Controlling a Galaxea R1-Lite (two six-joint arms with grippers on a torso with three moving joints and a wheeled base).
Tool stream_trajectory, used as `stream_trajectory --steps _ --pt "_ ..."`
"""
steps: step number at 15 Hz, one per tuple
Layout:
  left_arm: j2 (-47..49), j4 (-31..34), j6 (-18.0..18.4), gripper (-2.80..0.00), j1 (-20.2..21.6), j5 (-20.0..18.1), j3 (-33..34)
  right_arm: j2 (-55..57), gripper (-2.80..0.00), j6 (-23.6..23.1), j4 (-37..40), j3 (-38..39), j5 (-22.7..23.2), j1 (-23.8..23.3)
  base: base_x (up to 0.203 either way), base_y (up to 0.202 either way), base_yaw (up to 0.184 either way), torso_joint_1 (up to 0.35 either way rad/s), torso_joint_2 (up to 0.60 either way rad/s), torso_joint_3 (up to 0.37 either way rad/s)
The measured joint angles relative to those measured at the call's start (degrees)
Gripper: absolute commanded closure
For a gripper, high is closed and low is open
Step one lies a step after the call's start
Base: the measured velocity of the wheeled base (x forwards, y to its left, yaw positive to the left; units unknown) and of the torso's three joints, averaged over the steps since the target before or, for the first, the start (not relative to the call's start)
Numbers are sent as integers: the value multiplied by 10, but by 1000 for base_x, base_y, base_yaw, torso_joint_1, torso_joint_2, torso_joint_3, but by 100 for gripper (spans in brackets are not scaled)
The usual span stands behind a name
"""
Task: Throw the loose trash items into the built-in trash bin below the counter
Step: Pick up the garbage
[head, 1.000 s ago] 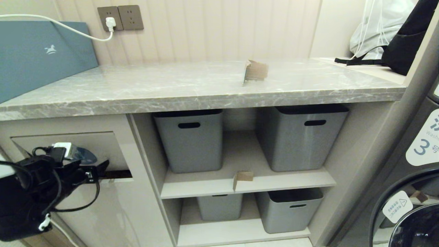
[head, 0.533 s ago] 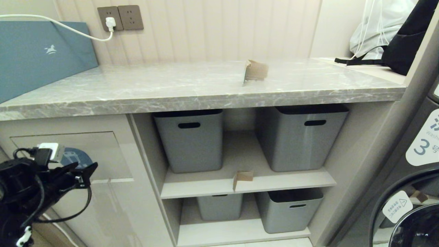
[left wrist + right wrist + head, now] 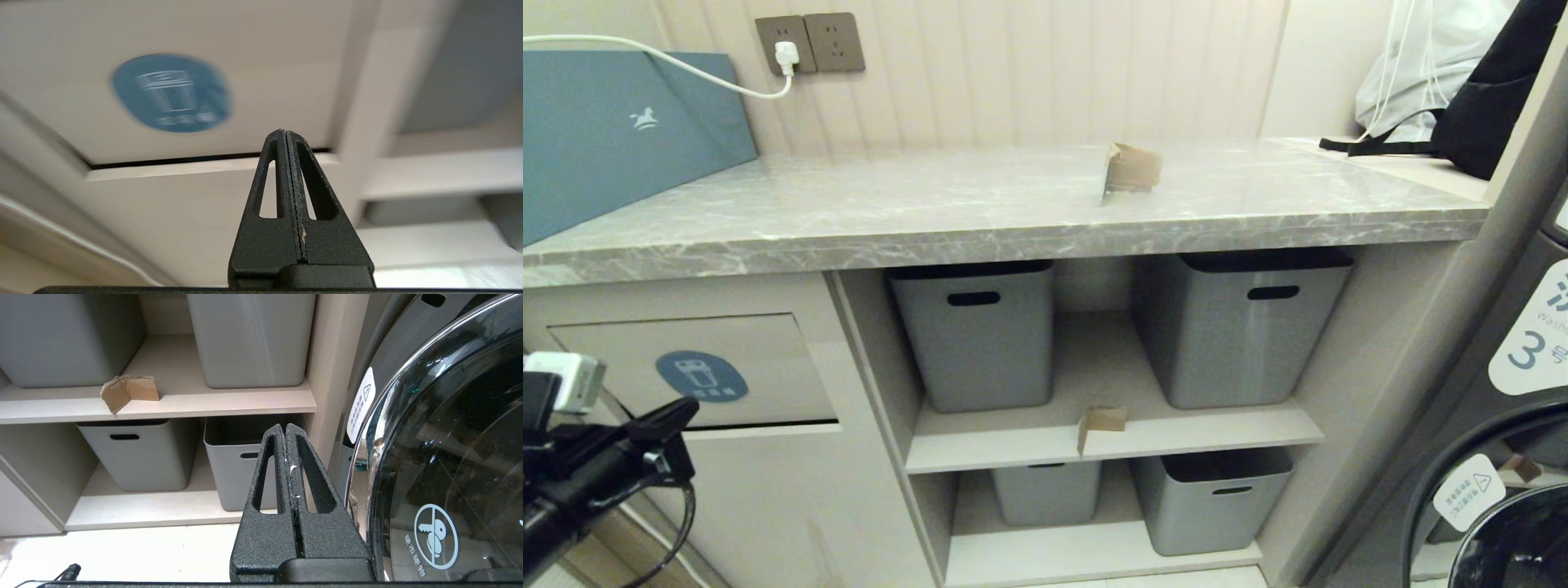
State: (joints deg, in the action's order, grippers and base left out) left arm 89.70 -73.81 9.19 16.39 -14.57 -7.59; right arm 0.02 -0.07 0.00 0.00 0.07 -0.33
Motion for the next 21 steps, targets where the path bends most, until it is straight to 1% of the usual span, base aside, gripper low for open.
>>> stream_trajectory --steps 1,2,3,5,7,10,13,14,17,19,21 --pt "-33 20 0 0 -15 -3 11 0 0 0 0 0 0 0 0 0 0 0 0 0" --pt "-68 41 1 0 -42 -5 20 0 0 0 0 0 0 0 0 0 0 0 0 0" --pt "-97 60 1 0 -74 -6 29 0 0 0 0 0 0 0 0 0 0 0 0 0" --pt "-140 85 3 0 -152 -7 47 0 0 0 0 0 0 0 0 0 0 0 0 0" --pt "-156 91 5 0 -220 -8 57 0 0 0 0 0 0 0 0 0 0 0 0 0" --pt "-129 89 8 0 -276 -8 42 0 0 0 0 0 0 0 0 0 0 0 0 0" --pt "-109 69 5 0 -336 -8 -12 0 0 0 0 0 0 0 0 0 0 0 0 0" --pt "-105 56 5 0 -348 -8 -34 0 0 0 0 0 0 0 0 0 0 0 0 0" --pt "-93 26 7 0 -373 -14 -115 0 0 0 0 0 0 0 0 0 0 0 0 0" --pt "-88 25 8 0 -395 -18 -167 0 0 0 0 0 0 0 0 0 0 0 0 0" --pt "-83 46 11 0 -410 -19 -229 0 0 0 0 0 0 0 0 0 0 0 0 0"
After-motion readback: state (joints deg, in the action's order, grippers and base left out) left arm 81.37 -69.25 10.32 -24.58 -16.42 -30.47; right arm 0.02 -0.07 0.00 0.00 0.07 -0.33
